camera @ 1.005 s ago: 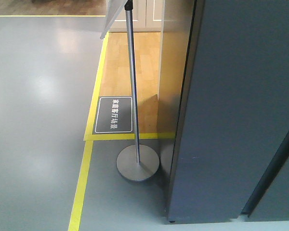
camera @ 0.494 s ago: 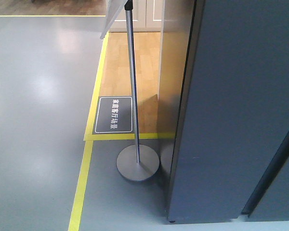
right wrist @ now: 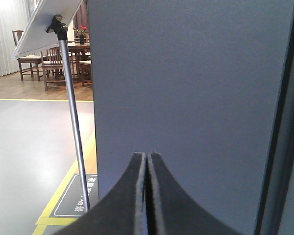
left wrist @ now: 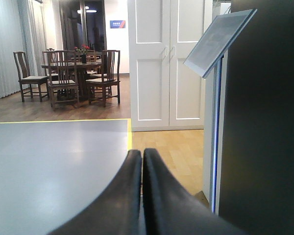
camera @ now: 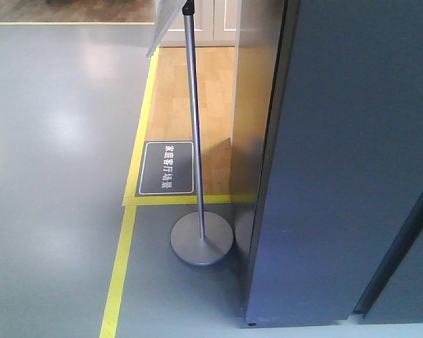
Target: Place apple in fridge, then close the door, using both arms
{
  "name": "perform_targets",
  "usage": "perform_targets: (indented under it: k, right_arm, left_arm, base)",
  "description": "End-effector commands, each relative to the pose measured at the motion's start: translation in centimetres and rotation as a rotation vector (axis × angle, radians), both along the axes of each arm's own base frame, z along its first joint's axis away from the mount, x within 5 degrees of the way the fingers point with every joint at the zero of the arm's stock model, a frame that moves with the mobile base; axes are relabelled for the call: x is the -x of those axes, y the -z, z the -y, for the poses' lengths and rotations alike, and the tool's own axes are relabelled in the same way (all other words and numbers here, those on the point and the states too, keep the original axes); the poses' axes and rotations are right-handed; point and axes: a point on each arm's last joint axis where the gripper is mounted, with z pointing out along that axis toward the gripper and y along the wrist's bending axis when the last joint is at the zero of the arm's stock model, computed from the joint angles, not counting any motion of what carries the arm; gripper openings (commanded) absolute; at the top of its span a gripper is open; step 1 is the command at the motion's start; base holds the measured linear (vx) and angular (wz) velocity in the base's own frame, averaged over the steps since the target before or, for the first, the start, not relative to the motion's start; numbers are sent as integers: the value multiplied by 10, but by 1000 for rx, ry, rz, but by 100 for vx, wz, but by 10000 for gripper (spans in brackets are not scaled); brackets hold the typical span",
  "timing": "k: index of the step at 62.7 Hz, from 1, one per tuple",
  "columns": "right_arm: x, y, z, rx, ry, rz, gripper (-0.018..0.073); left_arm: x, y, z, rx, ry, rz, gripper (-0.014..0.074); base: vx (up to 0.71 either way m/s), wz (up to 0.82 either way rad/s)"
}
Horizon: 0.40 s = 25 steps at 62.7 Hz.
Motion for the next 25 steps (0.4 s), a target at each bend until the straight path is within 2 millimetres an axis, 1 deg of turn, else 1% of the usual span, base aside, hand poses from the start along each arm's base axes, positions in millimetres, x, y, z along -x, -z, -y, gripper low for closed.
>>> perform_targets:
  k: [1, 25]
  right_arm:
    - [1, -4, 0, -2, -5, 85, -3]
    - [1, -4, 0, -2, -5, 83, -3]
  left_arm:
    - [1, 0, 0, 12, -1, 63, -6]
    - [1, 0, 0, 12, -1, 63, -6]
  base:
    - [0, 0]
    - [0, 0]
